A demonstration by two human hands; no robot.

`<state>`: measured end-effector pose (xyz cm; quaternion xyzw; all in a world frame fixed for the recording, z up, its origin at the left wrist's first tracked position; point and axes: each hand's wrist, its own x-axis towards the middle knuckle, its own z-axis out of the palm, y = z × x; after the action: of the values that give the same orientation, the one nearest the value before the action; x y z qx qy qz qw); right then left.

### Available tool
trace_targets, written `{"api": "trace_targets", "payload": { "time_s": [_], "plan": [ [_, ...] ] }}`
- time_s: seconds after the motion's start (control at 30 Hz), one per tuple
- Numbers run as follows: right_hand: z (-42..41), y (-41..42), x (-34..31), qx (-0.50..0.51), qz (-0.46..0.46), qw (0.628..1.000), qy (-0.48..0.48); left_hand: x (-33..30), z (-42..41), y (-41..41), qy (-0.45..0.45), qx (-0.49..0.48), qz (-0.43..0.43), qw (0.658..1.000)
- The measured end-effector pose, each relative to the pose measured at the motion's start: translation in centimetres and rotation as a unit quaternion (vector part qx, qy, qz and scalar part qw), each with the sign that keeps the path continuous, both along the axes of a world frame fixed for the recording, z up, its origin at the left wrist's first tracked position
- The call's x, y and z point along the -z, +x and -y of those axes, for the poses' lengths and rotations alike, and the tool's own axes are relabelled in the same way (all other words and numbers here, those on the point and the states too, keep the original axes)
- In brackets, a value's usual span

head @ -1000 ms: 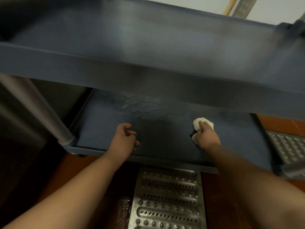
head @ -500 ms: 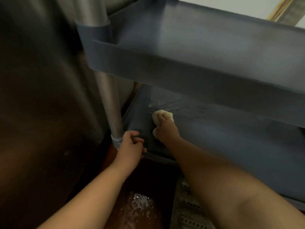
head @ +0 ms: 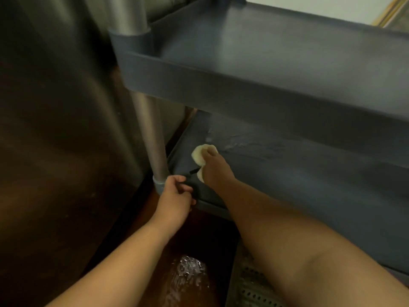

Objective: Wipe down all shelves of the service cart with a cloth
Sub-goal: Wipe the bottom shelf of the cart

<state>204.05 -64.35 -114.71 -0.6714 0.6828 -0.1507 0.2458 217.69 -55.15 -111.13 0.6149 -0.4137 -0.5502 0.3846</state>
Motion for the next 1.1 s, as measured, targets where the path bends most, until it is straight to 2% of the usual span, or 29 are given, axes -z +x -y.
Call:
{"api": "trace_targets", "payload": {
  "time_s": [0.13,0.33,0.53,0.63,0.77,0.87,0.93,1.0,1.1],
  "plan": [
    [-2.5,-9.6,0.2,0.057,-0.092,0.993,0.055,0.0,-0.5,-5.3,-0.012,0.029,-0.013,0.999],
    [-8.5,-25.0,-1.1,0.169,-0.121,0.966,0.156,-0.1,-2.0,-15.5,-0.017,0.087,-0.018,0.996],
    [-17.6,-39.0,-3.1,0.224,-0.177,0.952,0.11,-0.1,-4.8,-25.3,-0.013,0.166,-0.011,0.986],
    [-22.2,-44.4,-3.8,0.305,-0.175,0.93,0.106,-0.1,-5.8,-28.5,-0.011,0.191,-0.008,0.981],
    [-24.8,-48.6,-3.7,0.4,-0.111,0.907,0.07,0.3,-5.7,-30.8,-0.005,0.204,-0.004,0.979],
    [-24.4,-49.2,-3.3,0.449,-0.015,0.893,-0.018,1.0,-5.0,-31.7,-0.01,0.195,-0.001,0.981],
    [-24.1,-49.4,-2.8,0.426,-0.005,0.904,-0.034,1.3,-4.4,-31.8,-0.013,0.187,-0.002,0.982],
    [-24.1,-49.3,-2.3,0.393,-0.013,0.919,-0.004,1.7,-3.6,-31.5,-0.016,0.181,-0.004,0.983],
    [-24.4,-49.4,-1.0,0.417,-0.019,0.908,0.003,2.3,-2.5,-30.0,-0.021,0.179,-0.007,0.984]
  ]
}}
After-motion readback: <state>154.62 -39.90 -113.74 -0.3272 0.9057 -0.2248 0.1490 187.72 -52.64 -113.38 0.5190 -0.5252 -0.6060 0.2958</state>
